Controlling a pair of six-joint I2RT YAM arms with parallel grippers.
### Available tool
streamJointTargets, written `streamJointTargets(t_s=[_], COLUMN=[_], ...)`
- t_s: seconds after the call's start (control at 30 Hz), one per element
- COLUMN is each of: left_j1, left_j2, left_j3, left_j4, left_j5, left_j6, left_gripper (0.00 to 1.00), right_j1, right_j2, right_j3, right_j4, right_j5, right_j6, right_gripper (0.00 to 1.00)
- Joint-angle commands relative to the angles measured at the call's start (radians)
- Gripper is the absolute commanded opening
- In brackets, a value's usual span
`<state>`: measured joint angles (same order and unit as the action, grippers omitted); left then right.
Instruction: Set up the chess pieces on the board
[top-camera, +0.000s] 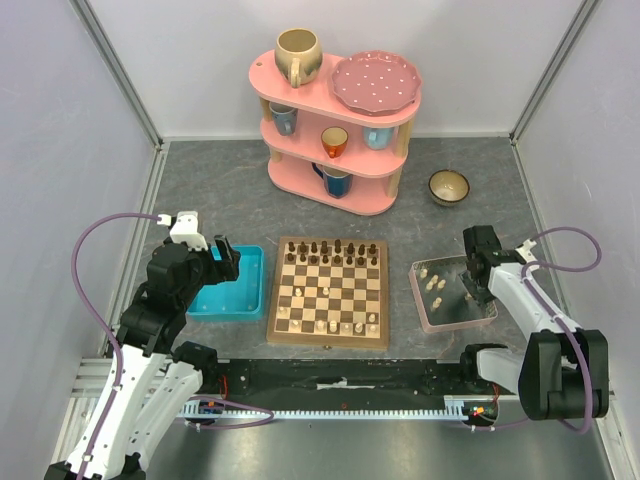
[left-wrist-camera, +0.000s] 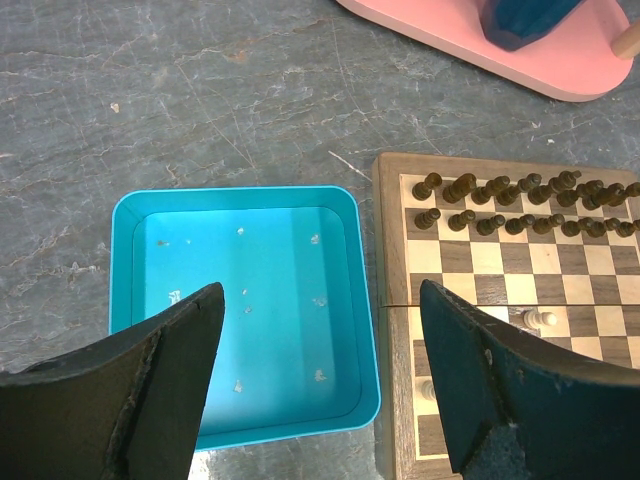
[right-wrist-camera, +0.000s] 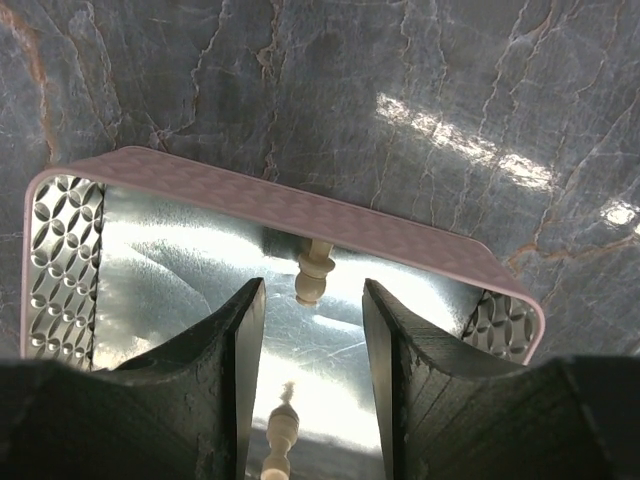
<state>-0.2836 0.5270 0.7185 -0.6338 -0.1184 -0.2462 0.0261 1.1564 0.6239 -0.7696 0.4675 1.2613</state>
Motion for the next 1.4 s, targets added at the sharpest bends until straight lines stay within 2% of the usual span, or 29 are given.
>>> streamJointTargets(t_s=[0.0,1.0,1.37], left_j1=[-0.003,-0.003,-0.003], left_j2=[-0.010,-0.010,-0.010], left_j3=[0.001,-0.001,0.001], left_j4=[0.034,0.034,0.034], left_j5=[0.013,0.010,0.010], left_j6=[-0.018,-0.018,-0.018], left_gripper=[0.85,0.85,0.85], right_j1=[-0.009,-0.057,-0.080], right_j2=[0.020,0.055,0.046], right_j3=[-0.009,-0.073,-0.079], right_j4=[0.058,0.142,0.165], right_j5=[0.008,-0.024,-0.072], right_j6=[-0.011,-0.068,-0.097], right_gripper=[0.50,0.33,0.20])
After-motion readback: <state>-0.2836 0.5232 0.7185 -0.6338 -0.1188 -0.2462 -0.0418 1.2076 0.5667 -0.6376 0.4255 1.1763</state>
